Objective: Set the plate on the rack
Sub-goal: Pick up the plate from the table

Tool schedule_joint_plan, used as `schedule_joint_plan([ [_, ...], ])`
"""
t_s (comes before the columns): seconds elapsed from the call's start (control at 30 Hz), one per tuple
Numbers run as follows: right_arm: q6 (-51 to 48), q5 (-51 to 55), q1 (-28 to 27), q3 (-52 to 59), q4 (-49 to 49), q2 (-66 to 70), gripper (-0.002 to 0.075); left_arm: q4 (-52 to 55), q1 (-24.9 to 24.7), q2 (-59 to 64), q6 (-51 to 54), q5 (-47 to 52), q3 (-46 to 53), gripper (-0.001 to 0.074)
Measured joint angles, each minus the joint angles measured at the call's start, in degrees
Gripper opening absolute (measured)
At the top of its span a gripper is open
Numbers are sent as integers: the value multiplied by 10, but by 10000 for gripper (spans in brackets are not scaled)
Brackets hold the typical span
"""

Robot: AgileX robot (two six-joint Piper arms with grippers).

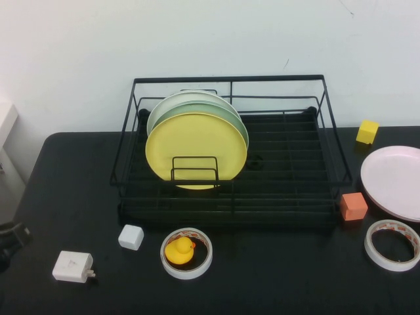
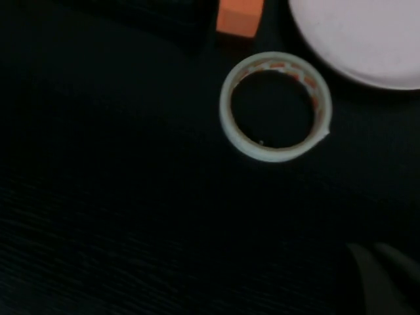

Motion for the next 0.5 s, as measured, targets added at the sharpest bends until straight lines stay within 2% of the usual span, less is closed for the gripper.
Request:
schedule_joint_plan([
  [0.27,4,25,-12,-151,25,185,1,-17,0,1,0,-2,0,-3],
  [0.5,11,96,-88,-313,117,332,125,-26,0,1,0,0,0,-2],
])
